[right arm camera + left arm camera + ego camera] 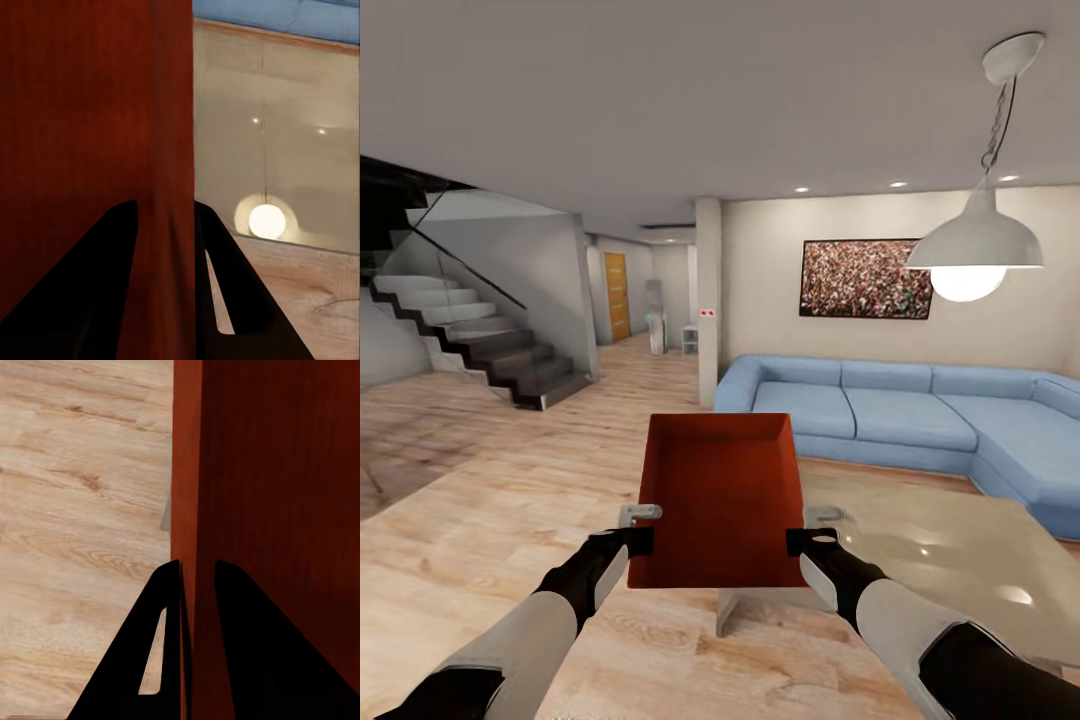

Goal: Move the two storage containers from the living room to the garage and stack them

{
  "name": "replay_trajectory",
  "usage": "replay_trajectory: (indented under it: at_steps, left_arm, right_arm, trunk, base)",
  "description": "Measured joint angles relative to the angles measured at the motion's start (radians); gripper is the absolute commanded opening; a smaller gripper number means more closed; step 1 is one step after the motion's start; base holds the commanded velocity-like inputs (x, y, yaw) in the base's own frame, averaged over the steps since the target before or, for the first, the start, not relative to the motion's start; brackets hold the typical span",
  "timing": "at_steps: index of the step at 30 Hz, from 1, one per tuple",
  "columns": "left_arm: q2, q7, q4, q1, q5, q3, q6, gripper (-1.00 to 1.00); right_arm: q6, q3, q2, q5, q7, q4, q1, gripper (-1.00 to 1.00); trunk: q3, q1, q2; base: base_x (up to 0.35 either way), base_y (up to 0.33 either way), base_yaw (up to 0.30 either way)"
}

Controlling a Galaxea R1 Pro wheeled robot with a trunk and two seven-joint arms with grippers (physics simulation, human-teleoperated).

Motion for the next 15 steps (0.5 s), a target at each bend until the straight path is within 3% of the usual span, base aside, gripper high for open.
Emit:
replay_trajectory:
  at_steps: [15]
  left_arm:
    - [0.0,0.001,-0.001,0.0,0.002,-0.002,0.0,-1.0]
  right_arm:
    - [0.0,-0.001,0.0,0.002,0.0,-0.001,0.0,-1.0]
  trunk:
    - [0.011,0.0,0.0]
  base:
    - [0.0,0.0,0.291]
